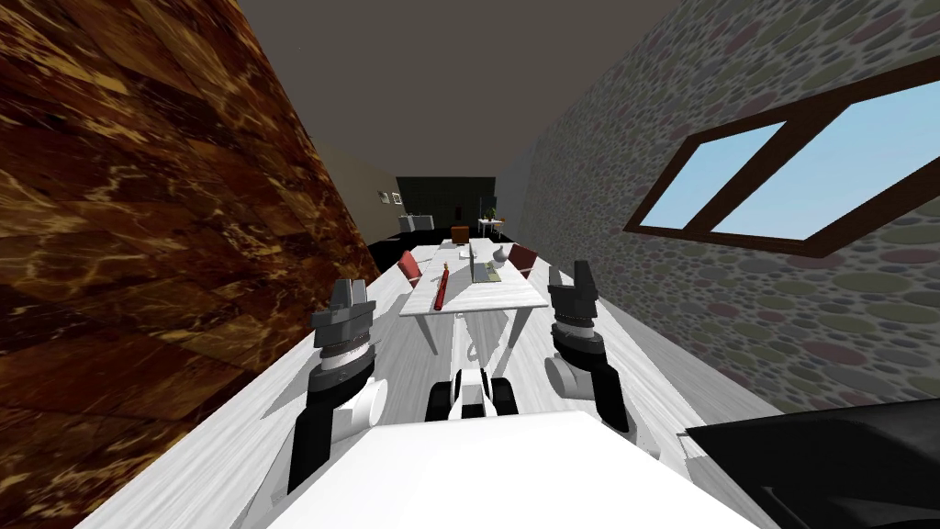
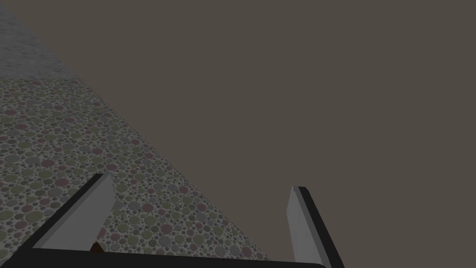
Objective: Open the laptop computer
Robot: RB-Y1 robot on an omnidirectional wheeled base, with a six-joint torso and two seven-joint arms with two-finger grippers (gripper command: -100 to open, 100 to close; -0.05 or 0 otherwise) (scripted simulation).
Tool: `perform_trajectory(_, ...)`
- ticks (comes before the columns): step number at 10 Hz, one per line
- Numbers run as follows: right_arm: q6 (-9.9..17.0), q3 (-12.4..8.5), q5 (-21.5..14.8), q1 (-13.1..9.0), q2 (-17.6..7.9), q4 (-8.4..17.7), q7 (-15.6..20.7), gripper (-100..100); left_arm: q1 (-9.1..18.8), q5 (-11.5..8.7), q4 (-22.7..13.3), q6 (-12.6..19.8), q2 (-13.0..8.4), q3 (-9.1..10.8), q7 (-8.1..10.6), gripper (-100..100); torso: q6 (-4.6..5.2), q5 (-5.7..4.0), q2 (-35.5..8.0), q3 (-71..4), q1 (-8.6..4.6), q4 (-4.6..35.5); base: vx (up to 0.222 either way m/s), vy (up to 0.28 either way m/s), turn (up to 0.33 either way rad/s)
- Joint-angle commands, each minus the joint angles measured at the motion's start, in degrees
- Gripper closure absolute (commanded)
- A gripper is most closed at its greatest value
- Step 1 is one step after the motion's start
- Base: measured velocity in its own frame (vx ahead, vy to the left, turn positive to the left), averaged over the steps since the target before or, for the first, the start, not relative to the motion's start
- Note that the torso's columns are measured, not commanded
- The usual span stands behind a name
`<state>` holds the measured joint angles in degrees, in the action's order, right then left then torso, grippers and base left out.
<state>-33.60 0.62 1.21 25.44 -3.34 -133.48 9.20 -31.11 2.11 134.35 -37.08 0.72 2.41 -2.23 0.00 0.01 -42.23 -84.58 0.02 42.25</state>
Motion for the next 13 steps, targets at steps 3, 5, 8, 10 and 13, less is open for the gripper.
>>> perform_trajectory(3, 3.33, 0.32, -3.81, -4.37, -6.58, 4.92, 4.10, -100, 0.00, 0.00, 0.00, 0.00, 0.00, 0.00, 0.00, 0, 0.00, 0.01, -0.04, 0.00, 0.03, 0.03, 0.026, 0.069, -0.026)
perform_trajectory(5, 5.01, 0.53, -6.11, -6.82, -7.95, 7.90, 6.52, -100, 0.00, 0.00, 0.00, 0.00, 0.01, 0.00, 0.00, 0, 0.01, 0.01, -0.05, 0.01, 0.01, 0.03, 0.030, 0.085, -0.035)
perform_trajectory(8, 7.86, 0.90, -10.09, -11.02, -8.96, 12.84, 10.72, -100, 0.00, 0.00, 0.00, 0.00, 0.01, -0.01, 0.00, 0, 0.00, 0.01, -0.04, 0.00, 0.02, 0.03, 0.036, 0.100, -0.034)
perform_trajectory(10, 9.93, 1.17, -13.00, -14.08, -9.30, 16.12, 13.81, -100, 0.00, 0.00, 0.00, 0.00, 0.01, -0.01, 0.00, 0, 0.00, 0.00, -0.07, 0.02, -0.03, 0.04, 0.044, 0.116, -0.040)
perform_trajectory(13, 12.09, 1.46, -16.05, -17.29, -9.57, 20.09, 17.04, -100, 0.00, 0.00, 0.00, 0.00, 0.00, 0.00, 0.00, 0, 0.02, -0.04, -0.12, 0.05, -0.16, 0.05, 0.029, 0.093, -0.029)
